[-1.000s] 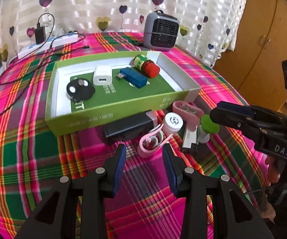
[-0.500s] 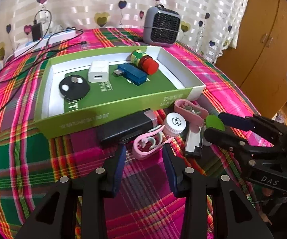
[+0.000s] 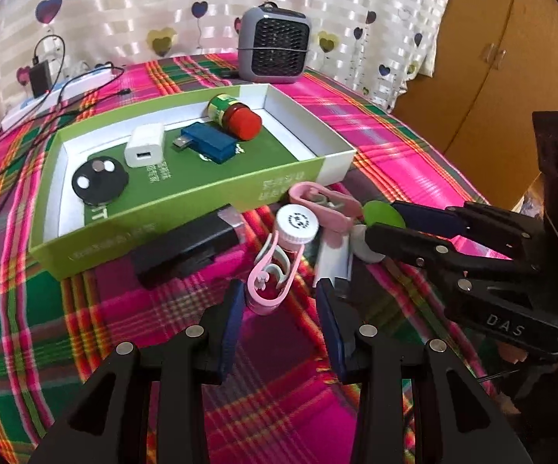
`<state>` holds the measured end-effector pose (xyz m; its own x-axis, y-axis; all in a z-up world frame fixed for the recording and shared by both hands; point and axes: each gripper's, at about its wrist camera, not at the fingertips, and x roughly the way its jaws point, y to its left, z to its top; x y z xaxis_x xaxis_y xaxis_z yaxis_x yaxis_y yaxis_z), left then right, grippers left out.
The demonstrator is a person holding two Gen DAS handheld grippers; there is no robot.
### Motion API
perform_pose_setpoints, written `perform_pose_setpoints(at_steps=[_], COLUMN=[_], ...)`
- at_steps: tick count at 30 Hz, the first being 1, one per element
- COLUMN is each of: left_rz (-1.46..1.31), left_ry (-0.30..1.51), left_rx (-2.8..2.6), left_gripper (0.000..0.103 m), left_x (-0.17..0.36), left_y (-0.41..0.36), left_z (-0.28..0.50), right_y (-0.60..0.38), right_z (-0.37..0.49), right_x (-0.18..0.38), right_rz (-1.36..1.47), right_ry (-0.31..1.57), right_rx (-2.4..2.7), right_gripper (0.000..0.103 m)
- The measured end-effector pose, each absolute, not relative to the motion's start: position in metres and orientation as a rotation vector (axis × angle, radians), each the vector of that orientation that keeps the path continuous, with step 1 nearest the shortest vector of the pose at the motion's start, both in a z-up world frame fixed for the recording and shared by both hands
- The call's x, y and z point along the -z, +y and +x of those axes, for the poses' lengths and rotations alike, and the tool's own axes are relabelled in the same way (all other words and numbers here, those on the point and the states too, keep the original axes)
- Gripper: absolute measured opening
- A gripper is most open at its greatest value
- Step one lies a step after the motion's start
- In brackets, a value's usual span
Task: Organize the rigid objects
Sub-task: 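Grasp the green-lidded white cup with the right gripper while the left gripper approaches the pink earphone hook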
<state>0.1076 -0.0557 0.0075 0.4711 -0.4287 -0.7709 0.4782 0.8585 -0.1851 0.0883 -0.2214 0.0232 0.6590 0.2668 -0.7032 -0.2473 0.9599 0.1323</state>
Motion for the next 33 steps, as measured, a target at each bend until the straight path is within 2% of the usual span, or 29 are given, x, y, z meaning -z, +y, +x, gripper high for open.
perform_pose_setpoints(at_steps=[33], left_rz=[0.154], left_ry=[0.911], left_rx=[0.468], left_gripper=[0.037], left_x=[-0.005], left_y=[-0.078], left_z=[0.125], right_y=[-0.247], right_z=[0.083], right_x=[-0.023], right_rz=[0.069], right_ry=[0.795], right_rx=[-0.266], right_gripper=[0.035])
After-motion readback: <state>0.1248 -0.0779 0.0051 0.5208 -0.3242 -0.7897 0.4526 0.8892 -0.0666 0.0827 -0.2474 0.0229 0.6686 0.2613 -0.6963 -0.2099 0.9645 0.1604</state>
